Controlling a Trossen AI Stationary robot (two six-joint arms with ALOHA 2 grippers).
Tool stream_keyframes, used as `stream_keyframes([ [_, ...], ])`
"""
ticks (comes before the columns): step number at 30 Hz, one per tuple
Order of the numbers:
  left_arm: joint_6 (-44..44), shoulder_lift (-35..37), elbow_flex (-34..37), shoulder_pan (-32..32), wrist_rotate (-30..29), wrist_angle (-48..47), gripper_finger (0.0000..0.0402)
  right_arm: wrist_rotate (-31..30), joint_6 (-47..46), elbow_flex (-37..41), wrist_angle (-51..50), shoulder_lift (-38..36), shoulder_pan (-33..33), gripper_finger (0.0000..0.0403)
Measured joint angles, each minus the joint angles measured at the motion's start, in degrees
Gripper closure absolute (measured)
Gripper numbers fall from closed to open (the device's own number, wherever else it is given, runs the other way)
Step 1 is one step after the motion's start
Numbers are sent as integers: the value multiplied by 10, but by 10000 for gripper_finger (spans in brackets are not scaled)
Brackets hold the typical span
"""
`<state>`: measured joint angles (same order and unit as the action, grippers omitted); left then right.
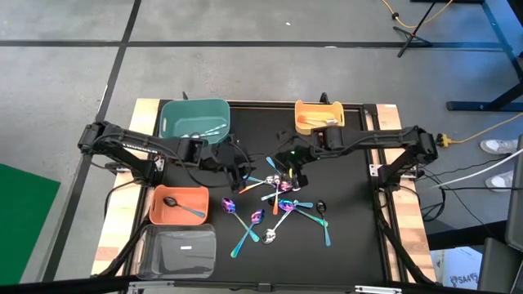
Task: Sort silverware by color (type)
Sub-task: Put the orange spoon into the yellow bin
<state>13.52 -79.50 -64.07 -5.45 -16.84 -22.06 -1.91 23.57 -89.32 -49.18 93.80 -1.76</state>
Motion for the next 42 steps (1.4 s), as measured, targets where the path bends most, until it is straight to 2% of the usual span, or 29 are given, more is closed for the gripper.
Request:
stream_keyframes([
  [5, 0, 0, 0, -5, 0, -6, 283, 5, -10, 0, 21, 0, -10, 340],
  [11, 0, 0, 0, -22, 0, -29, 283, 57, -44, 0, 44, 0, -9, 340],
  [17, -7, 5, 0, -43, 0, -33, 283, 65, -55, 0, 82, 11, -9, 340],
  [21, -17, 22, 0, -56, 0, -53, 283, 90, -55, 0, 109, 34, -9, 340],
  [35, 29, 126, 0, -108, -31, -222, 283, 91, -54, 1, 160, 150, -9, 340],
  [42, 29, 150, 0, -127, -55, -244, 283, 85, -53, 1, 172, 208, -8, 340],
])
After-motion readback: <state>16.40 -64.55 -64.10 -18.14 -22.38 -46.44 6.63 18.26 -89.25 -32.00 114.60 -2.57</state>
